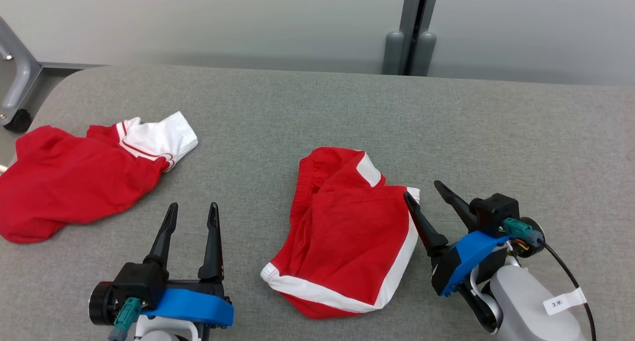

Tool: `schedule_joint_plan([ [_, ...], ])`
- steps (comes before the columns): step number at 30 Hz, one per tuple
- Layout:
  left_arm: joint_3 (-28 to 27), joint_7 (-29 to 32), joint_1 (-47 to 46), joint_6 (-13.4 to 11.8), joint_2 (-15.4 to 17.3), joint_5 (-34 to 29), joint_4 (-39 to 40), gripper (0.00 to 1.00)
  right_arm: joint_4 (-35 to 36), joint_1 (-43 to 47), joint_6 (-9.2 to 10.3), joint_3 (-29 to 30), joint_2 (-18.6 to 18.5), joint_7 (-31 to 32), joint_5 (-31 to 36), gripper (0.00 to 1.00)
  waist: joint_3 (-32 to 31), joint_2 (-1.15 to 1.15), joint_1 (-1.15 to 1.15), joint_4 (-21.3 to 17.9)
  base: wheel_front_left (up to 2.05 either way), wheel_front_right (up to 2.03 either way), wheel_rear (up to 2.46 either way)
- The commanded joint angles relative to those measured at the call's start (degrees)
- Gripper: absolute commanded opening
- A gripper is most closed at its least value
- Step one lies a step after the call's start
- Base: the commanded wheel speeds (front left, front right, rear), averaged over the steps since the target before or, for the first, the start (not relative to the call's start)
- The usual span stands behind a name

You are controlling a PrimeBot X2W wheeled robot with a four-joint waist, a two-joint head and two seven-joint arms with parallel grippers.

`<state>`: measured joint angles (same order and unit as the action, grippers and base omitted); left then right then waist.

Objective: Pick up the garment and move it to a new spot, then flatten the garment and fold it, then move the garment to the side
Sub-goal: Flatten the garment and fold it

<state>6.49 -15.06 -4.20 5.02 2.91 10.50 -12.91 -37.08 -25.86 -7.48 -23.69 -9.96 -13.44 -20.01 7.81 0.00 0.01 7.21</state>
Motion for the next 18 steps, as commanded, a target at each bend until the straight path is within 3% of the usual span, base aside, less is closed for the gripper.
schedule_joint_plan([
  [1, 0.2, -0.2, -1.0, -0.2, 0.0, 0.2, 0.1, 1.0, -0.7, -0.8, -0.03, -0.2, 0.0, -0.2, -0.6, 1.0, 0.8, 0.0, -0.01, 0.7, 0.0, 0.0, 0.0],
  [16, 1.3, -0.2, -2.3, -0.5, 0.0, 0.9, -0.3, 1.0, -10.6, -5.5, -0.03, -6.2, 0.3, -1.1, -9.6, 1.0, 2.5, 0.0, -0.01, 2.9, 0.0, 0.0, 0.0],
  [17, 1.5, -0.2, -2.5, -0.6, 0.0, 1.0, -0.3, 1.0, -11.0, -5.8, -0.03, -6.4, 0.3, -1.3, -10.0, 0.35, 2.6, 0.0, -0.01, 3.0, 0.0, 0.0, 0.0],
  [18, 1.6, -0.2, -2.6, -0.6, 0.0, 1.1, -0.3, 1.0, -11.5, -6.2, -0.03, -6.7, 0.3, -1.3, -10.4, 0.0, 2.7, 0.0, -0.01, 3.0, 0.0, 0.0, 0.0],
])
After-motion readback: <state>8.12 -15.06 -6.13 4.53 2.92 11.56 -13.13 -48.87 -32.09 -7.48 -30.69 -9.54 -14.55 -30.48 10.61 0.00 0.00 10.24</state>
